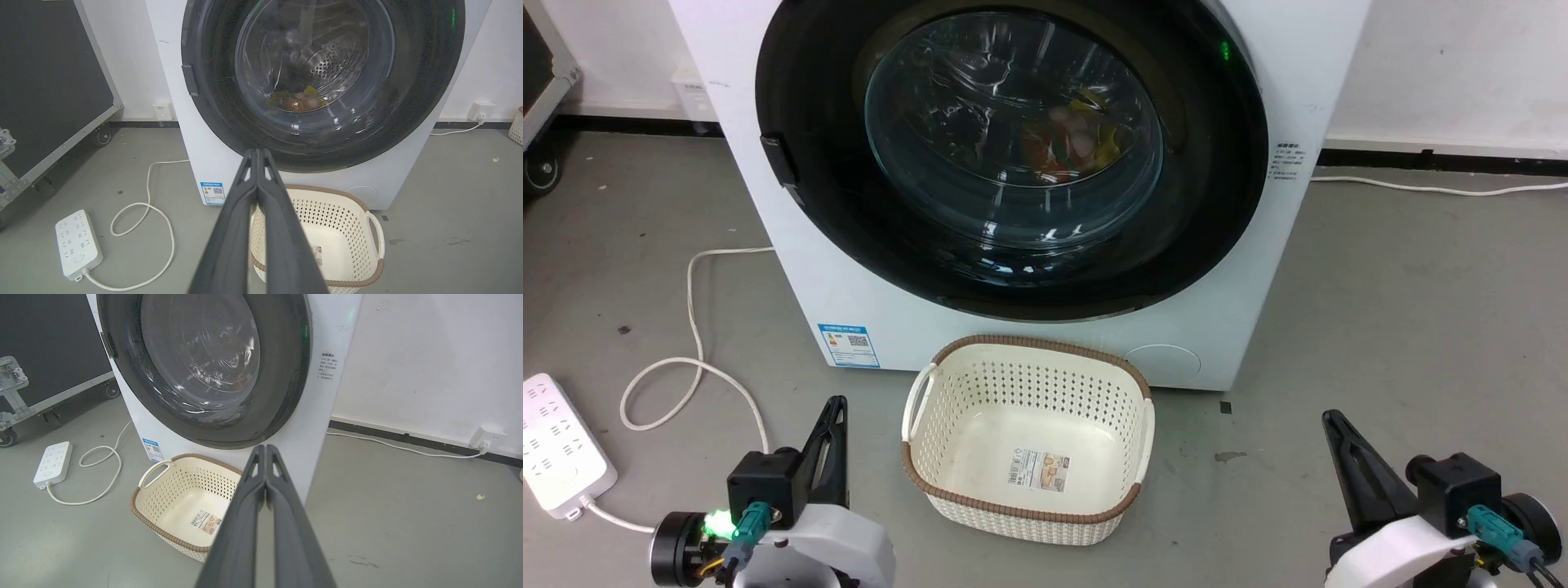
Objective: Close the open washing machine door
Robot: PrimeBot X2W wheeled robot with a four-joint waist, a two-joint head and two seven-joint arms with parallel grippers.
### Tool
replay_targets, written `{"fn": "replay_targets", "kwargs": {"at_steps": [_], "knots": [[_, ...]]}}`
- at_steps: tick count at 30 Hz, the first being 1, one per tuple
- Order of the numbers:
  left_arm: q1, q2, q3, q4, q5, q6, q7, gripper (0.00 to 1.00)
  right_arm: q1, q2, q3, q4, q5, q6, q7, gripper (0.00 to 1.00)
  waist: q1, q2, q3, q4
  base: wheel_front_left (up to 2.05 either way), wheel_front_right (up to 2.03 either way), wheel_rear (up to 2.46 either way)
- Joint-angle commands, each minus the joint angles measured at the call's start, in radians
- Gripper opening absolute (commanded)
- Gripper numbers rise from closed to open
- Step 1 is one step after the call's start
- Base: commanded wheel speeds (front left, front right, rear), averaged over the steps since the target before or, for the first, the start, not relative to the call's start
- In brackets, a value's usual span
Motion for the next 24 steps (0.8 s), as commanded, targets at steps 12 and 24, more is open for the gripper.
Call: {"fn": "replay_targets", "kwargs": {"at_steps": [12,24], "knots": [[0.018,-0.008,0.006,-0.021,0.029,0.016,0.026,0.00,-0.015,0.004,0.007,-0.016,-0.020,-0.001,0.027,0.00,0.0000,0.0000,-0.001,0.003,0.00,0.00,0.00],[0.019,-0.010,0.007,-0.027,0.036,0.020,0.035,0.00,-0.016,0.004,0.010,-0.018,-0.024,-0.001,0.036,0.00,0.0000,0.0000,-0.001,0.004,0.00,0.00,0.00]]}}
